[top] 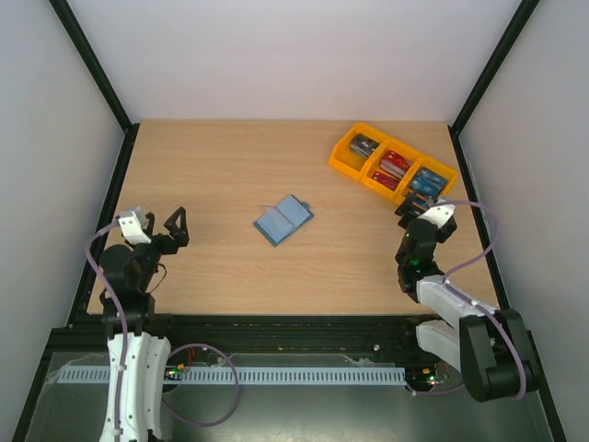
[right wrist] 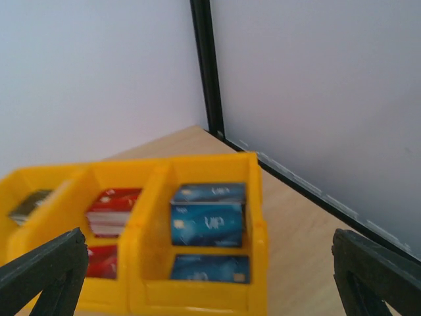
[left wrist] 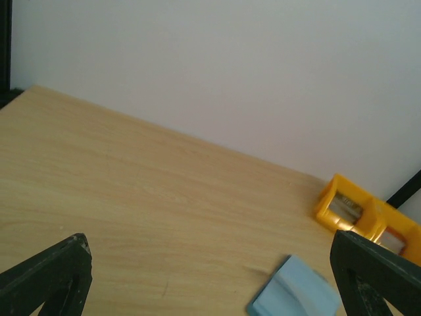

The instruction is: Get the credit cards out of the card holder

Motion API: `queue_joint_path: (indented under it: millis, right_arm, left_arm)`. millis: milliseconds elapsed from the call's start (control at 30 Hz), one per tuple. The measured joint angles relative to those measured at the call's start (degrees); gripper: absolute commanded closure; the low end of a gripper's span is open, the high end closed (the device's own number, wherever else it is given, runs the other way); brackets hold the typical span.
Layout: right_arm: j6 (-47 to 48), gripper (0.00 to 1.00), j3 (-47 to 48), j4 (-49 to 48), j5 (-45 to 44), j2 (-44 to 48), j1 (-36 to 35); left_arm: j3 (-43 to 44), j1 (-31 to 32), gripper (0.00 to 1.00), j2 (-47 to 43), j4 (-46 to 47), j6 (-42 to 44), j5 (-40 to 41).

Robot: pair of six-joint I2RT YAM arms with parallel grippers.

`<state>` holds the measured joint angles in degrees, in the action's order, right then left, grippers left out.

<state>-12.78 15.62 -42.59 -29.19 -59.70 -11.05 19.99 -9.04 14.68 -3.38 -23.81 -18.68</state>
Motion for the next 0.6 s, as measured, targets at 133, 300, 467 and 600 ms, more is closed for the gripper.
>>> queue_joint_path:
  millis: [133,300,467,600]
  right_arm:
    - [2.03,0.01,-5.07,-8.85,-2.12,-4.70,0.04]
    - [3.80,0.02,-9.60,-21.92,-1.07,-14.25,2.03]
    - [3.45,0.01,-10.51,-34.91,6.93,-24.06,6.32]
    - [3.39,0.01,-9.31,-35.50,12.96,-27.67,8.13]
  left_arm:
    - [0.04,-0.02,0.00,10.40,2.25,4.46,1.20]
    - [1.66,-0.04,0.01,28.87,3.17,15.63,3.08]
    - [14.25,-0.35,0.01,44.78,-1.57,28.96,5.49]
    - [23.30,-0.79,0.01,51.41,3.54,31.19,5.33]
